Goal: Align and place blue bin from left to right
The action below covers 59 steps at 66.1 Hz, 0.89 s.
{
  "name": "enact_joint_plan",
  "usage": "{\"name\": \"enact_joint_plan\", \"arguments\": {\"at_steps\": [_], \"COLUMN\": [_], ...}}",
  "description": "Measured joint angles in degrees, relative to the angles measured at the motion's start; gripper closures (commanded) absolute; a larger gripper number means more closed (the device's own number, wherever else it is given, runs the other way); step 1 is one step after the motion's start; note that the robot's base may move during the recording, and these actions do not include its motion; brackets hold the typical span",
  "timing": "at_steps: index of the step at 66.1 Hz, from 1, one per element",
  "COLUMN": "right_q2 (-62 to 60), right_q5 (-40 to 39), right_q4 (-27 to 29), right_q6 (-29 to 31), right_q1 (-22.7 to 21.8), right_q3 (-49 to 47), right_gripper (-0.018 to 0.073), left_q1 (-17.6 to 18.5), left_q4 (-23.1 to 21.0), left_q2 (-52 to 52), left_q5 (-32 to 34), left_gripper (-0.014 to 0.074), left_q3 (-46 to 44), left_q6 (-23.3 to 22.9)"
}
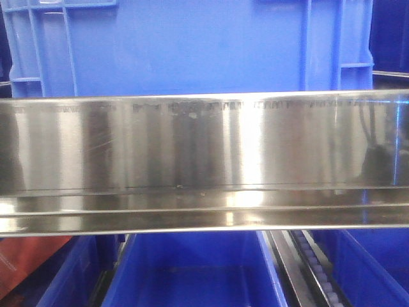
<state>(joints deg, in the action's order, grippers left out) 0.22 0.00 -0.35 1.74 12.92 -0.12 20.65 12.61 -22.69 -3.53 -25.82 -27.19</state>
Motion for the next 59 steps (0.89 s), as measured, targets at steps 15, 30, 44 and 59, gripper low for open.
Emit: {"name": "enact_joint_plan", "arguments": {"at_steps": [15, 30, 44, 59], "right_q2": [0.0, 0.0, 0.0, 0.0], "right_q5": [0.4, 0.8, 0.9, 0.9], "right_q4": [0.7, 1.1, 2.0, 2.2], "right_q6": [-0.1, 0.6, 1.7, 1.7], "right_q1": [0.0, 0.0, 0.0, 0.0], "right_q3": [0.0, 0.0, 0.0, 0.0], "right_gripper": [0.0638, 0.0638, 0.0638, 0.0638], "left_q1": [0.0, 0.0, 0.0, 0.0], "left_q4": [0.0, 0.0, 0.0, 0.0], "left_q2": [0.0, 0.0, 0.0, 0.0], "left_q5": [0.0, 0.0, 0.0, 0.0], "left_gripper": [0.0708, 0.0708, 0.0708, 0.0708], "left_q3": [0.0, 0.0, 0.0, 0.0], "left_q6": [0.0, 0.0, 0.0, 0.0]}}
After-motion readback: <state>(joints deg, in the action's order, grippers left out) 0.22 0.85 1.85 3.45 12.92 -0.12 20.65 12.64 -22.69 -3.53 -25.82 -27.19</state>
